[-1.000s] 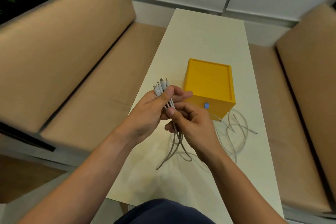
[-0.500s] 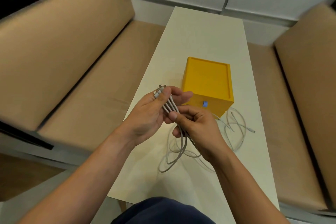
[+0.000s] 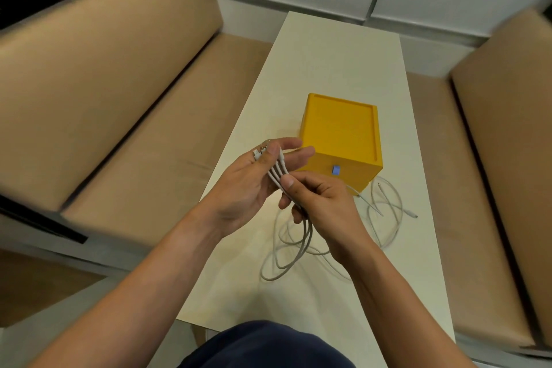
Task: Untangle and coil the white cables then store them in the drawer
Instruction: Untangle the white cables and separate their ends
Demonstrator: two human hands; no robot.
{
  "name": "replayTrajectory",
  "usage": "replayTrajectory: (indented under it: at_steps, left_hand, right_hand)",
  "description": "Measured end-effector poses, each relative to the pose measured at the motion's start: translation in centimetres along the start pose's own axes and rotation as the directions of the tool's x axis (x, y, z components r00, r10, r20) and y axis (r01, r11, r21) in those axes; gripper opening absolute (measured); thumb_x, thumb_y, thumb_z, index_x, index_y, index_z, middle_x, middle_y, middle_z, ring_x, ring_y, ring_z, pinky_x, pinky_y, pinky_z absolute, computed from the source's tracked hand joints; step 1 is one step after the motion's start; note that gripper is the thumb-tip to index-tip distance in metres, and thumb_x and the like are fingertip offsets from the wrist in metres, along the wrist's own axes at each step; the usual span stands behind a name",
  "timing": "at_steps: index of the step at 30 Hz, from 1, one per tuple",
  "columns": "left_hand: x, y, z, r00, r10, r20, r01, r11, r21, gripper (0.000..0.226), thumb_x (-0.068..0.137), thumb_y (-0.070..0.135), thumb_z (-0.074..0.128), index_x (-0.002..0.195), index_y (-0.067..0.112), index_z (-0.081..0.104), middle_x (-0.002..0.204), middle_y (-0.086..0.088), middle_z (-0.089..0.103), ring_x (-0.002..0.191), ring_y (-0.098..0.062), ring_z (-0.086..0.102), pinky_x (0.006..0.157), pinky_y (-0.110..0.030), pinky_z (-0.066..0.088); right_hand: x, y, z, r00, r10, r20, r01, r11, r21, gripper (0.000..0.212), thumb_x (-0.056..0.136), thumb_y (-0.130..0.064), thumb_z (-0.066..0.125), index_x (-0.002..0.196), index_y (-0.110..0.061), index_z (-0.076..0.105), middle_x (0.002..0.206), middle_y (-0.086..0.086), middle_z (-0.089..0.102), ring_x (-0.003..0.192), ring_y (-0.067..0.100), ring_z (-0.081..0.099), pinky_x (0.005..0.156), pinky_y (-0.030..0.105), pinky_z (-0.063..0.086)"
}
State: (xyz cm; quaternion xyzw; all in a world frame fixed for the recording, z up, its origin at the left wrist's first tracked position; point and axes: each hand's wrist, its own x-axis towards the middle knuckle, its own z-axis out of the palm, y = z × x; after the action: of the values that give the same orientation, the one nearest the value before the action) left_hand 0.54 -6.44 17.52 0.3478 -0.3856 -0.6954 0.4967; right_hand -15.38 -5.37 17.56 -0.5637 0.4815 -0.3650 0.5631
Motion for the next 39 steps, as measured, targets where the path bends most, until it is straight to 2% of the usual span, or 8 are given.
replayTrajectory:
  at_steps: [8,12,17,20,27,30,33,39]
  left_hand:
    - [-0.1,0.0,-0.1,0.999,-0.033,0.010,0.032,0.997,0.074,0.049,0.104,0.037,0.039,0.138,0.007,0.057,0.138,-0.009,0.067,0.132,-0.021,0.060,0.105,-0.040,0.049]
    - [-0.1,-0.2,0.0,0.998,-0.053,0.034,0.049,0.995,0.089,0.043,0.110,0.031,0.034,0.141,0.010,0.056,0.137,-0.007,0.067,0.126,-0.019,0.064,0.085,-0.029,0.054]
    - [0.2,-0.4,0.5,0.998,-0.028,0.056,0.026,0.999,0.038,0.043,0.107,0.031,0.036,0.145,0.016,0.049,0.134,-0.010,0.069,0.131,-0.021,0.061,0.110,-0.040,0.048]
    - [0.3,-0.6,0.6,0.997,-0.035,0.064,0.032,0.999,0.042,0.046,0.105,0.034,0.038,0.142,0.011,0.051,0.134,-0.011,0.069,0.127,-0.020,0.064,0.098,-0.033,0.054]
    - [0.8,-1.5,0.3,0.999,0.033,-0.011,-0.030,0.969,0.245,0.040,0.106,0.035,0.045,0.128,0.011,0.066,0.128,-0.003,0.071,0.126,-0.017,0.063,0.107,-0.038,0.050]
    - [0.9,-1.2,0.3,0.989,0.116,-0.091,-0.064,0.893,0.445,0.033,0.101,0.044,0.054,0.123,0.026,0.070,0.106,0.003,0.073,0.100,-0.017,0.069,0.090,-0.036,0.057]
    - [1.0,-0.8,0.6,0.973,0.174,-0.152,-0.093,0.897,0.433,0.035,0.092,0.050,0.063,0.118,0.027,0.069,0.089,0.002,0.065,0.070,-0.015,0.056,0.057,-0.031,0.047]
    - [1.2,-0.5,1.6,0.947,0.237,-0.214,-0.104,0.862,0.495,0.030,0.092,0.045,0.070,0.091,0.015,0.068,0.064,0.001,0.051,0.053,-0.018,0.041,0.046,-0.030,0.036]
  right_hand:
    - [-0.4,0.2,0.3,1.000,-0.006,-0.016,0.006,1.000,0.024,0.019,0.103,-0.028,0.061,0.104,-0.023,0.079,0.078,0.009,0.073,0.057,0.019,0.060,0.058,0.033,0.052]
    - [-0.8,0.1,0.1,1.000,0.001,-0.018,0.000,0.999,0.041,0.019,0.103,-0.029,0.061,0.104,-0.025,0.079,0.080,0.008,0.076,0.058,0.018,0.064,0.061,0.032,0.058]
    - [-0.9,0.2,-0.3,1.000,0.002,-0.011,-0.001,1.000,0.024,0.020,0.102,-0.029,0.062,0.101,-0.019,0.079,0.077,0.012,0.073,0.057,0.021,0.065,0.059,0.032,0.058]
    - [-1.1,0.3,-0.5,1.000,0.009,-0.003,-0.009,1.000,0.012,0.020,0.103,-0.028,0.061,0.101,-0.016,0.078,0.077,0.010,0.074,0.058,0.022,0.066,0.062,0.034,0.060]
    - [-0.8,1.7,-0.3,0.966,-0.153,-0.208,0.114,0.976,-0.186,0.021,0.103,-0.030,0.061,0.091,-0.018,0.074,0.067,-0.003,0.064,0.055,0.006,0.046,0.053,0.024,0.039]
    - [-0.8,1.8,-0.3,0.935,-0.252,-0.248,0.179,0.943,-0.281,0.019,0.103,-0.030,0.060,0.093,-0.019,0.073,0.067,-0.003,0.061,0.053,0.006,0.045,0.048,0.018,0.031]
    - [-0.7,2.0,-0.6,0.926,-0.277,-0.257,0.185,0.925,-0.331,0.017,0.103,-0.028,0.060,0.093,-0.021,0.072,0.068,-0.002,0.062,0.053,0.006,0.047,0.048,0.021,0.033]
    - [-1.0,2.1,-0.5,0.938,-0.269,-0.218,0.183,0.920,-0.346,0.017,0.102,-0.030,0.061,0.091,-0.022,0.071,0.070,-0.011,0.065,0.054,0.005,0.050,0.048,0.019,0.033]
